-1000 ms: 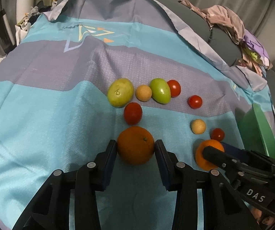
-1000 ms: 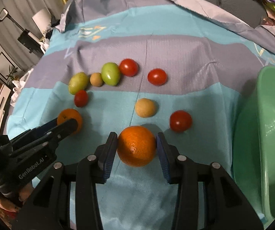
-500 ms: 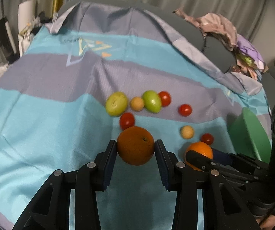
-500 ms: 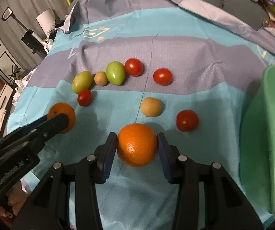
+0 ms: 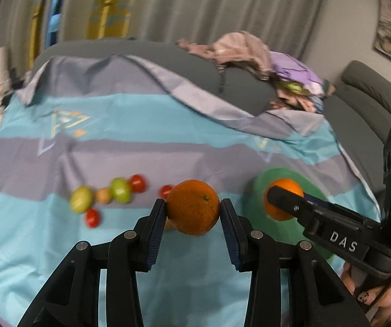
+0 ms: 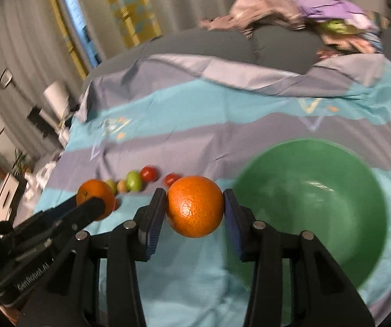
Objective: Organize fruits
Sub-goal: 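Carry the left tool's orange over the green bowl while the right tool carries its orange there, then open the left tool over the bowl while the right tool releases its orange inside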
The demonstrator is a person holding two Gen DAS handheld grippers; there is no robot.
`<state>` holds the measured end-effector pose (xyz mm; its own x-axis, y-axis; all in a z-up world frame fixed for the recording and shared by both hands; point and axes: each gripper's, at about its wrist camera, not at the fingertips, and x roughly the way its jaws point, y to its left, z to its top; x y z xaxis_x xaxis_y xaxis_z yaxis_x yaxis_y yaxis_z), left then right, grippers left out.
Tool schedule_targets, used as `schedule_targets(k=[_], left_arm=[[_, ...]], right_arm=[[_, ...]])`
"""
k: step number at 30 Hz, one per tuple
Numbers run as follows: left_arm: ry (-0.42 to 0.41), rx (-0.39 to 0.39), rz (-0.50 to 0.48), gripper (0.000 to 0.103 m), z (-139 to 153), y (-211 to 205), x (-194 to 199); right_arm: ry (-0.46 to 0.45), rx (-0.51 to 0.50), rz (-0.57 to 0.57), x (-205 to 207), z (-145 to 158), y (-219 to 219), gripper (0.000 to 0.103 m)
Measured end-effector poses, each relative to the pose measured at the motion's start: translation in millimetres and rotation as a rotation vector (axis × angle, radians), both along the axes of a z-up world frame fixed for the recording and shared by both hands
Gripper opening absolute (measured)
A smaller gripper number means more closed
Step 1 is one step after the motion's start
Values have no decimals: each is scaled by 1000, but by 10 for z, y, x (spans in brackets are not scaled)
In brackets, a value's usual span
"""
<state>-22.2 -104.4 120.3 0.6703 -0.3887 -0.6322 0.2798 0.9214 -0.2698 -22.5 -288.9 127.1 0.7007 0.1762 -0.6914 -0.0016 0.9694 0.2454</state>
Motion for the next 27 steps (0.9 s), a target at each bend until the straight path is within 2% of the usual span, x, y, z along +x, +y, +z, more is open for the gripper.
schedule_targets(k=[5,11,18,27], left_arm=[[5,-3,-91,41,43,-466,64],[31,27,-193,40,-34,-976,132],[76,61,-225,40,-210,-1206,198],[108,106,-259,40,-355,-1354,189]], right_arm=[[-3,38,-102,-111,45,-473,44],[50,47,-174,-84,-84,-755,44],[115,68,-234,-37,-253,-1007,44],[168,46,-247,34,-360,-1062,46]])
